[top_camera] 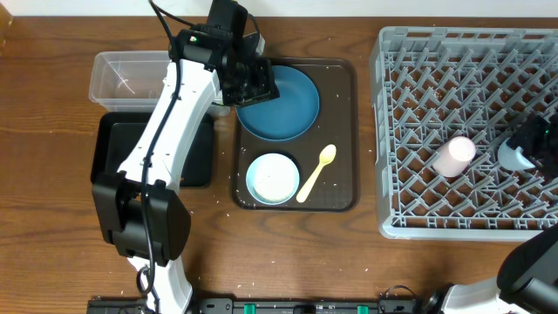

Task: Sort waste into correct bins and load items into the dishwasher rack
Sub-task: 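Lower the light-blue cup into the dish rack and open the right gripper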

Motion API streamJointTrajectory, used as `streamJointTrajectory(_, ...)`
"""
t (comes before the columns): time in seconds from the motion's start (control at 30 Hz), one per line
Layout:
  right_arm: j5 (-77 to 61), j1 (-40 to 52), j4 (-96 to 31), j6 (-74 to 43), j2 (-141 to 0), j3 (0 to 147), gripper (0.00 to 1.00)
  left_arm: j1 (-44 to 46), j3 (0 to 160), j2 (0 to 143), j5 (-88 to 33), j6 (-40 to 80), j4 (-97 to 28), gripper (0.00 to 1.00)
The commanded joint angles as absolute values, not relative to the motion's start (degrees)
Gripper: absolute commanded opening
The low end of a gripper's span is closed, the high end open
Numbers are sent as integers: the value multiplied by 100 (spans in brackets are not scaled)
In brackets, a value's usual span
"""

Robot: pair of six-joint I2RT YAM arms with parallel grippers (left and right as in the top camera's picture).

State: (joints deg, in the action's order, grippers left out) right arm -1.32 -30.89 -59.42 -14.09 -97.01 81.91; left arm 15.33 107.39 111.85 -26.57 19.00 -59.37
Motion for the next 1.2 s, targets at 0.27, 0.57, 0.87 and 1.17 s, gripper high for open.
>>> streamJointTrajectory(0.27,-200,-3094,-5789,-1542,-9692,7894,84,1546,10711,11155,-2582,1758,-5996,33)
streamJointTrajectory(0.57,-631,-3048,-5815,-1387,-9690,8031,96,1546,10711,11155,-2582,1459,-6016,33)
streamJointTrajectory(0.87,-1146,-2394,-6606,-867,-9668,9351,94,1546,10724,11037,-2580,1306,-6062,33)
streamJointTrajectory(1.17,-1302,-617,-6663,-1072,-9666,10110,93,1520,10722,10549,-2014,1339,-6340,33)
